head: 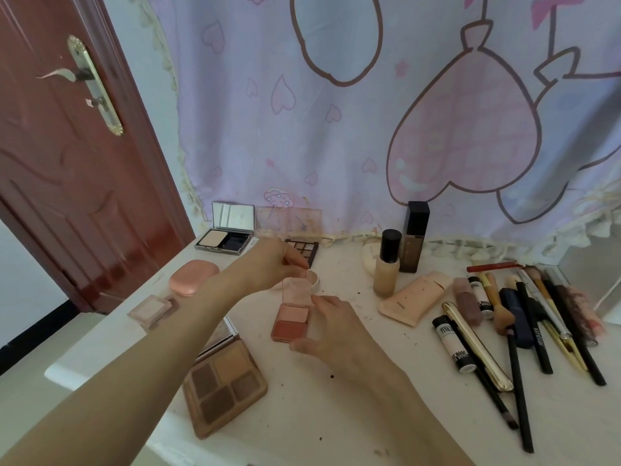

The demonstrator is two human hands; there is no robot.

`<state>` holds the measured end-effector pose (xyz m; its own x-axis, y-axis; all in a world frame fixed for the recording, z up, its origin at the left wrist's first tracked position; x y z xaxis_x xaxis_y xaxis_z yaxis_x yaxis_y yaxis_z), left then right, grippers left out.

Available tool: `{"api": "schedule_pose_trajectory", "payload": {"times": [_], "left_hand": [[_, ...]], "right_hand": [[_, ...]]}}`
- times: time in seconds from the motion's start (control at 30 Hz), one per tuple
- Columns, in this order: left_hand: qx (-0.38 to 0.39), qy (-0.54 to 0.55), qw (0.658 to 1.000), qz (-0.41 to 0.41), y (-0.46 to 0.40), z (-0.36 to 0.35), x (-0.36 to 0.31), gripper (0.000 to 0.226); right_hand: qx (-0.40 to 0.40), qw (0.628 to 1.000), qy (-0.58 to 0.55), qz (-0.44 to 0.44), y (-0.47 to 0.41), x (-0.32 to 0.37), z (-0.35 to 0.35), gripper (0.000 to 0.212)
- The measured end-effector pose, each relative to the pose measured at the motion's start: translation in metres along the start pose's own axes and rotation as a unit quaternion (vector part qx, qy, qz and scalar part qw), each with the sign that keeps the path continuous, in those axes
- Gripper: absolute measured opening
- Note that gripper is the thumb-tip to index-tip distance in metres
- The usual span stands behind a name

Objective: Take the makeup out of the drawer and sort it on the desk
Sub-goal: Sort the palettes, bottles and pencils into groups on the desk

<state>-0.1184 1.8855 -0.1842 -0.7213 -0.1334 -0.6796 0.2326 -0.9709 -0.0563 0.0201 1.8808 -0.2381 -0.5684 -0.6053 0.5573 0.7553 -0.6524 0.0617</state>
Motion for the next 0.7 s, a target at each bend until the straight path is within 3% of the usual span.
{"api": "schedule_pose_trajectory", "payload": {"times": [0.37, 0.47, 0.57, 0.7], "left_hand": [[-0.079, 0.002, 0.996, -0.039, 0.016, 0.008, 0.004, 0.018], [-0.090, -0.014, 0.995, -0.050, 0.038, 0.016, 0.011, 0.022], [-0.114, -0.047, 0.992, -0.036, 0.063, 0.030, 0.026, 0.024], [-0.142, -0.067, 0.988, 0.008, 0.092, 0.057, 0.057, 0.024]], "right_hand": [[-0.071, 0.996, 0.059, 0.002, 0.000, -0.005, 0.001, 0.062], [-0.144, 0.989, 0.034, 0.009, 0.002, -0.002, 0.008, 0.051], [-0.204, 0.978, 0.012, 0.046, 0.007, 0.004, 0.010, 0.041], [-0.222, 0.967, 0.000, 0.122, 0.014, 0.027, 0.001, 0.036]]}}
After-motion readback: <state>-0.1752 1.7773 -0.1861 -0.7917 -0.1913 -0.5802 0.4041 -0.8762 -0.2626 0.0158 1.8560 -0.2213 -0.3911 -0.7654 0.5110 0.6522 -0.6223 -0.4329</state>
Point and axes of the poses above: each hand's wrist, its own y-axis away from the middle knuckle, its own z-axis out of the back of the hand, x = y × z, the point moved 5 cm from there along -y, towards the middle knuckle, and after that the axes turned 11 degrees about y, right-handed, at the moved point
